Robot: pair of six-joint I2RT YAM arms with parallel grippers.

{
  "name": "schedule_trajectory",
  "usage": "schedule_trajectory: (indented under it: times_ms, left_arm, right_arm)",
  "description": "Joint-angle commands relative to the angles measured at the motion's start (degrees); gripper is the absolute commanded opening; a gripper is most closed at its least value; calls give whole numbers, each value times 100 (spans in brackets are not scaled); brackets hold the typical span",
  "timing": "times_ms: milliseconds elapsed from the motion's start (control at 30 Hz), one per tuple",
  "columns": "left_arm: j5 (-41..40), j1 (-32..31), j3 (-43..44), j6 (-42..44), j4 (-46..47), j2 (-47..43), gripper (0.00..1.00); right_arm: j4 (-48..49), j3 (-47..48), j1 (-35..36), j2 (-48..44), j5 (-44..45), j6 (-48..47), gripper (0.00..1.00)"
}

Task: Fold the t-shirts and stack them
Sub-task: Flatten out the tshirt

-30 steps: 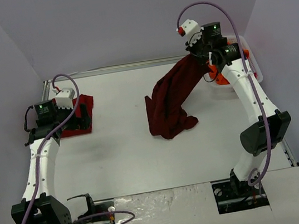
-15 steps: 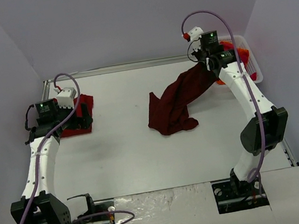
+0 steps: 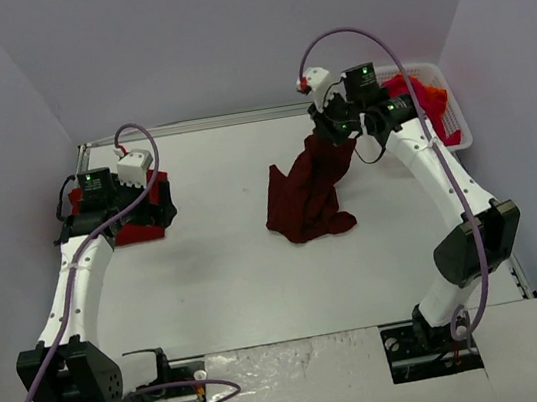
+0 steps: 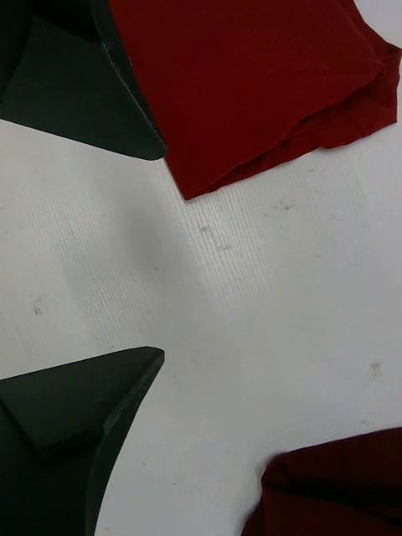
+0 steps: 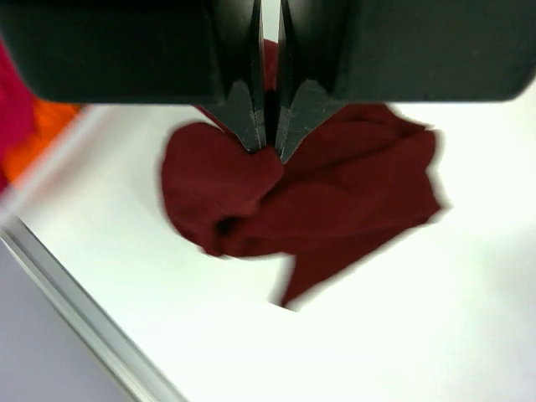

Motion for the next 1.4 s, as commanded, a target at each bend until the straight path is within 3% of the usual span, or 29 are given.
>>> schedule_trajectory:
  times_ms: [0,400,433,467,600,733,900,1000,1100,1267,1333,1367]
  left_arm:
    - [-101,17,281,111,-74,-36,94]
    - [-233,289,299,-21,-74,17,94]
    - [-216,298,308,-21,-82,34,94]
    - [-224,307,316,-13,-74,60,94]
    - [-260,324,360,-4,-100,131,94]
    - [-198,316,431,-30,-153,236,94]
    - [530,193,457,-65,-292,412,94]
    - [1485,-245,466,-74,-469,491,94]
    - [1849,-720,562,13,-723,605,94]
    - [313,-2598,721,1112,-1137,535,94]
    - [15,-2952,624,1444,-1190,623,94]
    - [-535,-3398,563,1560,-1181,745,95]
  right_arm:
    - [-432,-126,595,-607,-1858,-266,0]
    - [-653,-1147,2309,-599,-2421,-741,1]
    - [-740,-1085,2414,-555,-2465,-768,14]
    - [-793,-1041,2615,-442,-2466,-777,55]
    - [-1127,-673,3012,-213,-2474,-917,69]
    - [-1295,-487,2961,-159,-2063,-1241,73]
    - [-1181,-593,2171,-273,-1709,-1366,75]
    - [-1145,-566,1380,-475,-1562,-1462,75]
    - [-1093,-592,501,-738,-1516,-1567,75]
    - [-935,-829,-623,-1029,-1472,-1436,75]
    - [-829,-1031,-827,-1073,-1464,-1296,75]
    - [-785,-1093,-1011,-1056,-1455,-1234,75]
